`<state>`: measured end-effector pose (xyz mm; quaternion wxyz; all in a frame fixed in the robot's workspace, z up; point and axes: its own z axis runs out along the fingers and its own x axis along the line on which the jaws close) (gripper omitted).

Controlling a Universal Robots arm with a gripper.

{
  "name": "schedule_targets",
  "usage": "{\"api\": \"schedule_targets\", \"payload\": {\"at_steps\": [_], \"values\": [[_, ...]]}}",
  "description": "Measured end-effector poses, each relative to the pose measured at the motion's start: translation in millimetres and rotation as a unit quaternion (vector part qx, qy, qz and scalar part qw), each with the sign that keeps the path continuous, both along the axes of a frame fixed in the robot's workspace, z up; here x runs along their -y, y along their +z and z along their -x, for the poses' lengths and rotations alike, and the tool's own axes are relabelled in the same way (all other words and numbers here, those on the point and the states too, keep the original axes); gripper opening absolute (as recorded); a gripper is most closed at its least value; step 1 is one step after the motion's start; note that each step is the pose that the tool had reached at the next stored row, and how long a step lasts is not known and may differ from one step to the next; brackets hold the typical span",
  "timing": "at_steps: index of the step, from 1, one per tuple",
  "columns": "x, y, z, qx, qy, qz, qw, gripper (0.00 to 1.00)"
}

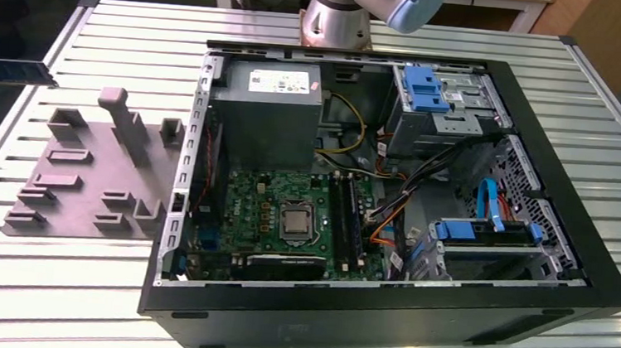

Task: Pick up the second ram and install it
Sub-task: 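Pick up the second ram and move it above second insertion slot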

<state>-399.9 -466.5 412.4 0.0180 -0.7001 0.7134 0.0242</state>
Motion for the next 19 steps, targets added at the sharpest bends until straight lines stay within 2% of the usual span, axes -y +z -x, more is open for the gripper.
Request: {"api": "schedule_targets", "payload": {"at_steps": [8,19], "values": [[0.0,1.5,-2.2,0.0000,0.000,0.0000,1.0000,0.14],[0.0,1.4,-18.5,0.0000,0.000,-0.0001,1.0000,0.14]]}}
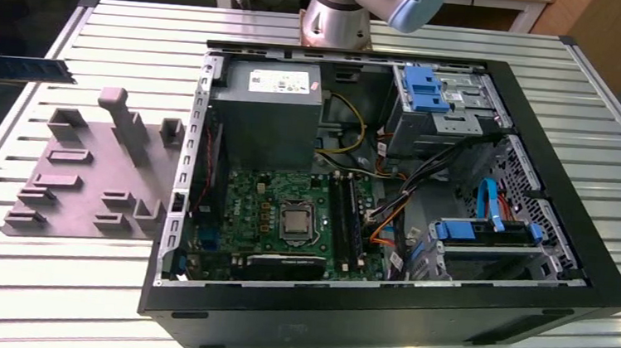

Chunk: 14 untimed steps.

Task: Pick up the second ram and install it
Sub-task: 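Pick up the second ram and move it above second insertion slot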

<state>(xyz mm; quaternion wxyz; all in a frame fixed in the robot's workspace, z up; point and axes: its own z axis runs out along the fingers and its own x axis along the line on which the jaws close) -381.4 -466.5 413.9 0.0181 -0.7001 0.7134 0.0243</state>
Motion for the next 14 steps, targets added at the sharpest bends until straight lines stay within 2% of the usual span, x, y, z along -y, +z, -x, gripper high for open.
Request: {"api": "schedule_targets", "payload": {"at_steps": [14], "values": [[0.0,0.0,-25.8,0.0000,0.000,0.0000,1.0000,0.14]]}}
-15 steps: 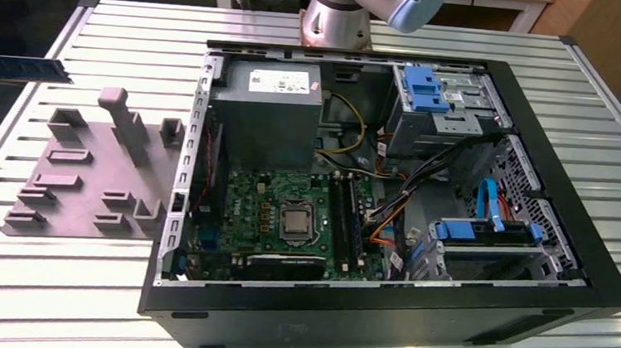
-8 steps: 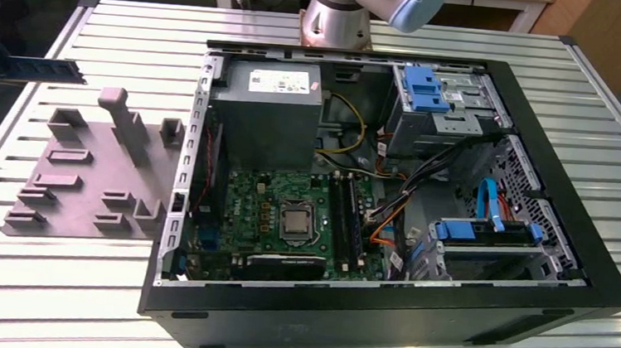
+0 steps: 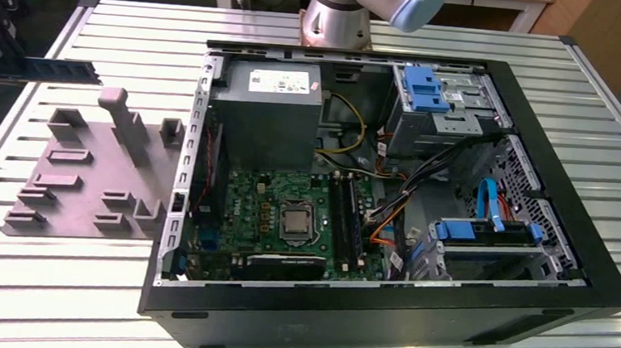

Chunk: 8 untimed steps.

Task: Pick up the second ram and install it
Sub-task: 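Pick up the second ram and move it above second insertion slot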

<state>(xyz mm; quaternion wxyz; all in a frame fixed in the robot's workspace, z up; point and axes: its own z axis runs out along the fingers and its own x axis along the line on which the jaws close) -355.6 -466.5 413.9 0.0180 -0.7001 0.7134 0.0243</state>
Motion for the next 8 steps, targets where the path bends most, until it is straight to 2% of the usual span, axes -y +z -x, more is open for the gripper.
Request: {"api": "schedule_targets", "payload": {"at_steps": [8], "values": [[0.0,0.1,-15.5,0.0000,0.000,0.0000,1.0000,0.14]]}}
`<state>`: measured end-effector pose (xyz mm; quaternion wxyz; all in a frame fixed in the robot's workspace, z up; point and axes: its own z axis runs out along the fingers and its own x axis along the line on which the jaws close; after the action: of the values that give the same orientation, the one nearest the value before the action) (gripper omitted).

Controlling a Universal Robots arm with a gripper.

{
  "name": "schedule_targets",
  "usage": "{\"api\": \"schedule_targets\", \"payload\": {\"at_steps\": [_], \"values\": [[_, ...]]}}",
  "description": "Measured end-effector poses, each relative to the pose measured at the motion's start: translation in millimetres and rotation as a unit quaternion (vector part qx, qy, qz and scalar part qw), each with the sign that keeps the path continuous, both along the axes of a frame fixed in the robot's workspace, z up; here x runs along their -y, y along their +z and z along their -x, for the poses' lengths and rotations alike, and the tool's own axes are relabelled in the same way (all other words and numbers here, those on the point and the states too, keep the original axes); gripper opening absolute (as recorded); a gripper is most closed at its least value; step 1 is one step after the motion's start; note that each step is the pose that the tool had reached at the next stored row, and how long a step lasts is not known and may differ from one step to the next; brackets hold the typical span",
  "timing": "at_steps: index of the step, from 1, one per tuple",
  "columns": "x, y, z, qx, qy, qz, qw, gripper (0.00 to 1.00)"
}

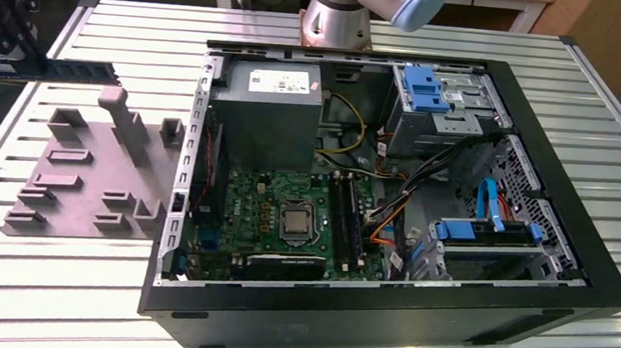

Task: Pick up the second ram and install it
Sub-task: 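Pick up the second ram and move it above second insertion slot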

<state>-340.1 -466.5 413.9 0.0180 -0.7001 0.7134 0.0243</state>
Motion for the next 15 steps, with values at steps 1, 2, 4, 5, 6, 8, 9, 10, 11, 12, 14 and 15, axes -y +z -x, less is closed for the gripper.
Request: {"api": "schedule_targets", "payload": {"at_steps": [1,2,4,5,6,8,9,10,11,12,14,15], "values": [[0.0,0.0,-2.1,0.0000,0.000,0.0000,1.0000,0.14],[0.0,0.0,-4.3,0.0000,0.000,0.0000,1.0000,0.14],[0.0,0.0,-8.9,0.0000,0.000,0.0000,1.0000,0.14],[0.0,0.0,-11.3,0.0000,0.000,0.0000,1.0000,0.14],[0.0,-0.1,-13.8,0.0000,0.000,-0.0001,1.0000,0.14],[0.0,0.0,-19.1,0.0000,0.000,0.0000,1.0000,0.14],[0.0,0.0,-21.6,0.0000,0.000,0.0000,1.0000,0.14],[0.0,0.0,-24.2,0.0000,0.000,-0.0001,1.0000,0.14],[0.0,0.0,-26.6,0.0000,0.000,0.0000,1.0000,0.14],[0.0,0.0,-29.3,0.0000,0.000,0.0000,1.0000,0.14],[0.0,0.0,-34.6,0.0000,0.000,0.0000,1.0000,0.14],[0.0,-0.1,-37.4,0.0001,0.000,-0.0001,1.0000,0.14]]}}
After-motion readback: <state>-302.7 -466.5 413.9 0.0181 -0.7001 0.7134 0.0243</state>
